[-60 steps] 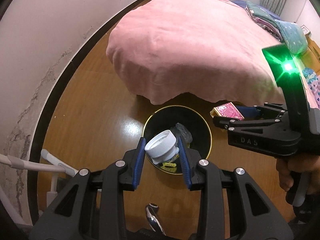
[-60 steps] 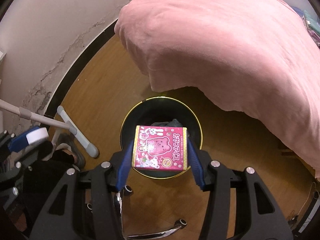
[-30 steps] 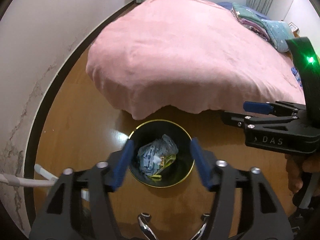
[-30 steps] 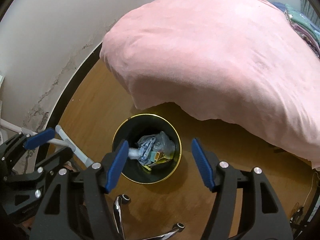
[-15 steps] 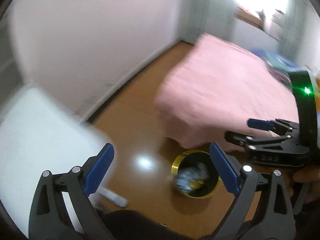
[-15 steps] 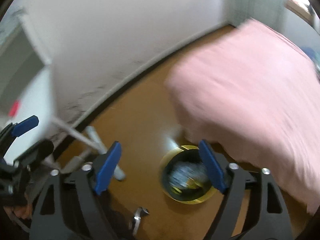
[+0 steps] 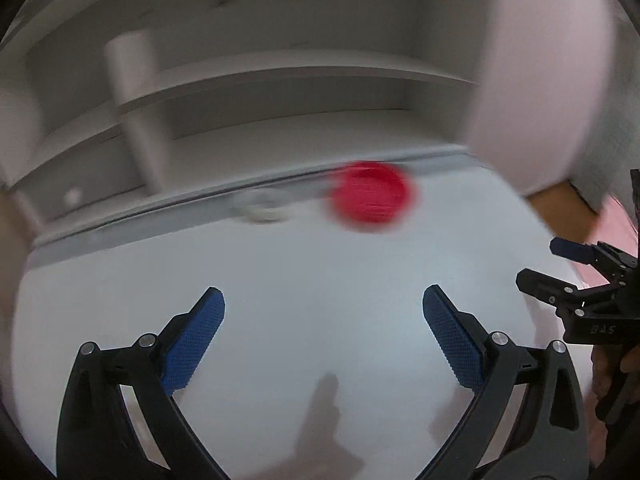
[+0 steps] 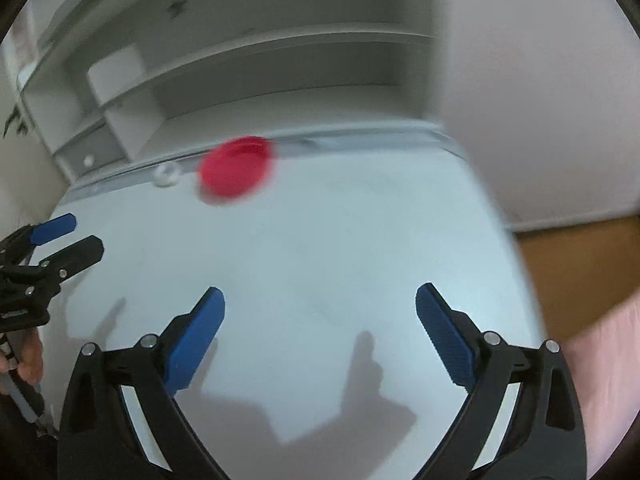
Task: Collect trash
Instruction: 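Grasp the red cup lid with the right gripper while the left grasps the tape roll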
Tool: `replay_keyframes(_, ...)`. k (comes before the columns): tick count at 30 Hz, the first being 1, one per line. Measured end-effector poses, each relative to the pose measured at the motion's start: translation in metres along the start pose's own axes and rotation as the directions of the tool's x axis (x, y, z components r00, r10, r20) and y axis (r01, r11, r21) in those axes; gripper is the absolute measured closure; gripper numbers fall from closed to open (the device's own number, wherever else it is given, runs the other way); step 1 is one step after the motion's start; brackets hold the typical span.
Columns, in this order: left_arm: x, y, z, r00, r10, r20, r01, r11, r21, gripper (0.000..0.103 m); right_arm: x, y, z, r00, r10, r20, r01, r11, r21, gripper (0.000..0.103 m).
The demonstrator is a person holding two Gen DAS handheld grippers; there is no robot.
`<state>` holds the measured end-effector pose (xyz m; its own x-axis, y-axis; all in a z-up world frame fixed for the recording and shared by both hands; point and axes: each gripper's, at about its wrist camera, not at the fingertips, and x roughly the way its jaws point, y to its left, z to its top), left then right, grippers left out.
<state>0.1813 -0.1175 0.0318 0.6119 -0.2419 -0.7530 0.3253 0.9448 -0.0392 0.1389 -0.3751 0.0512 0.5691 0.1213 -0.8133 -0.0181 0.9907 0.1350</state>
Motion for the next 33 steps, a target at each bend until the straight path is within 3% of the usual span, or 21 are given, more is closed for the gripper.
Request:
replay_keyframes(4,0.017,0.044,0.013,0.998,0.056,-0.040,-0.059,0.996,-0.071,0.007,0.049,0.042,0.043,0.999,0.006,-0.037,-0.008,0.997,-0.072,0.010)
replay_keyframes(7,0.036,0.062,0.022,0.996,0.041,-0.078,-0.049,0.993,-0.106,0.007,0.082,0.053,0.064,0.997,-0.012,-0.075,0.004,0.995,-0.098,0.010)
replay_keyframes(14,0.078,0.055,0.046,0.992,-0.010,-0.128,-0.005,0.993,-0.119,0.007,0.120,0.066,0.084,0.993,-0.049,-0.104,0.035,0.990,-0.137,0.010)
replay_keyframes(15,0.082,0.054,0.049,0.991,-0.011,-0.131,-0.005,0.992,-0.122,0.007,0.120,0.064,0.084,0.994,-0.029,-0.101,0.016,0.991,-0.133,0.022)
replay_keyframes(16,0.089,0.053,0.054,0.991,-0.013,-0.135,-0.004,0.992,-0.125,0.007,0.117,0.062,0.085,0.996,-0.024,-0.086,0.013,0.992,-0.129,0.026)
replay_keyframes(23,0.128,0.053,0.069,0.985,0.034,-0.170,-0.062,0.984,-0.166,0.006,0.086,0.036,0.069,0.998,-0.020,-0.060,0.013,0.992,-0.122,0.027)
replay_keyframes(30,0.137,0.035,0.071,0.978,0.141,-0.156,-0.156,0.984,-0.090,0.007,0.044,0.009,0.046,1.000,-0.008,-0.012,0.007,0.997,-0.073,0.026)
replay_keyframes(32,0.136,0.033,0.069,0.976,0.163,-0.147,-0.176,0.981,-0.080,0.016,0.038,0.006,0.042,1.000,-0.007,-0.005,0.007,0.998,-0.063,0.026)
replay_keyframes(33,0.133,0.032,0.068,0.977,0.164,-0.134,-0.176,0.981,-0.082,0.030,0.031,0.002,0.037,1.000,-0.007,-0.002,0.006,0.999,-0.054,0.026)
